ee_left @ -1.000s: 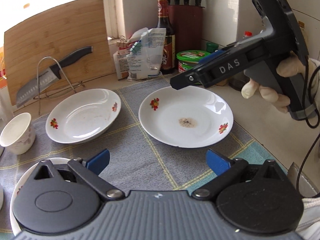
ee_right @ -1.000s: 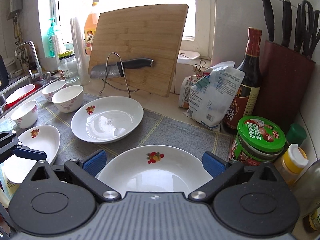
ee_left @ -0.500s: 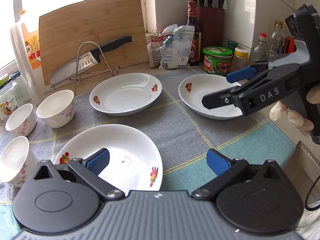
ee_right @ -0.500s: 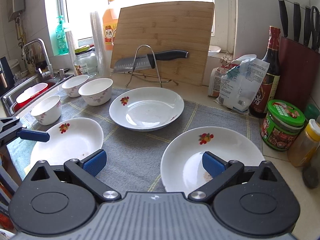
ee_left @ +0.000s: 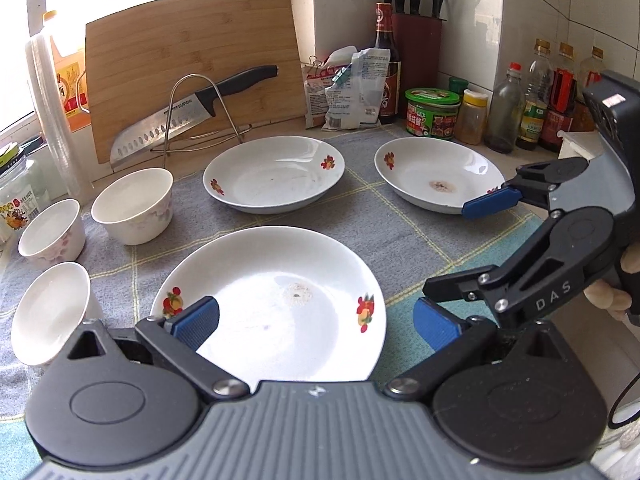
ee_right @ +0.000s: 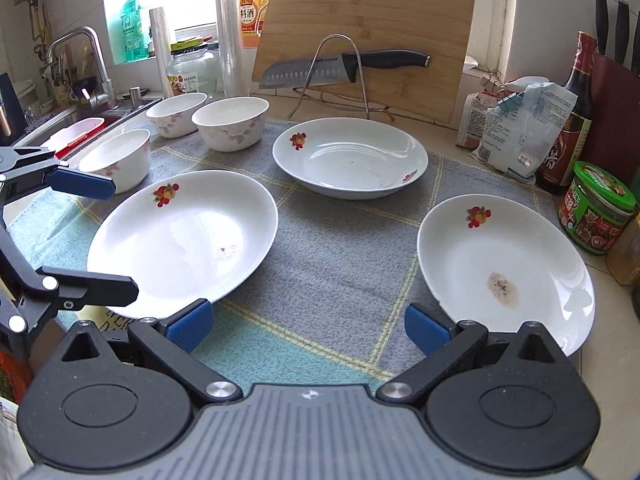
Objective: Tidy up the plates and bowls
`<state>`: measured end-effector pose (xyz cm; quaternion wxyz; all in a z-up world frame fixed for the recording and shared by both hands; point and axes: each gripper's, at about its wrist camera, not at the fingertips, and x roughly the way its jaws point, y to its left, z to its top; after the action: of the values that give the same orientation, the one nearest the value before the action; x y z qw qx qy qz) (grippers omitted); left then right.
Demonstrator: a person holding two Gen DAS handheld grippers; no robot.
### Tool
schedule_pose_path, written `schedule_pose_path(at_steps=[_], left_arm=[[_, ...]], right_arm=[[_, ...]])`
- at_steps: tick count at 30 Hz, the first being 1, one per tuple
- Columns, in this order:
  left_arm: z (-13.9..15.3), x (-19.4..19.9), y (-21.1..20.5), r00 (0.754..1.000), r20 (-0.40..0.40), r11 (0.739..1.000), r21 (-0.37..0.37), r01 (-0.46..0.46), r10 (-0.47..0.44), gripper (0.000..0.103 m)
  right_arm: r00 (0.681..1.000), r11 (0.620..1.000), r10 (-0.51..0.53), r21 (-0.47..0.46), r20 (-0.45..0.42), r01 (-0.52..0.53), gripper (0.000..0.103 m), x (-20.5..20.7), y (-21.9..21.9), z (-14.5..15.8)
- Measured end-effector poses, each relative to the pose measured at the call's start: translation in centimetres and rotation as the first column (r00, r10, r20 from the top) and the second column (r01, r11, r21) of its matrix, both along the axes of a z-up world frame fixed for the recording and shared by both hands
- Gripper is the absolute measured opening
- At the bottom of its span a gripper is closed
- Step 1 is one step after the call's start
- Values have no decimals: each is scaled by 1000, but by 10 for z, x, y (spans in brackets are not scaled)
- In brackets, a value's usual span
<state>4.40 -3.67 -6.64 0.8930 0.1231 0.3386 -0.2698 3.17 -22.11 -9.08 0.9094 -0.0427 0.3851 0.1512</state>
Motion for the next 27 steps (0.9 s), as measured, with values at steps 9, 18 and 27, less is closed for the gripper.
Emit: schedule_pose_path(at_steps=[9,18,27], left_arm=[[-7,6,28,1000,-10,1000,4,22,-22,102],[-11,11,49,999,-21,999,10,31,-30,102],[-15,19,60,997,-73,1000,19,3,-2,102]], right_arm=[[999,999,26,-38,-47,-28,103,-8,40,-23],[997,996,57,-62,-53,-60,103,-10,70,-34],[994,991,107,-75,-36,-109,103,-6,90,-41]])
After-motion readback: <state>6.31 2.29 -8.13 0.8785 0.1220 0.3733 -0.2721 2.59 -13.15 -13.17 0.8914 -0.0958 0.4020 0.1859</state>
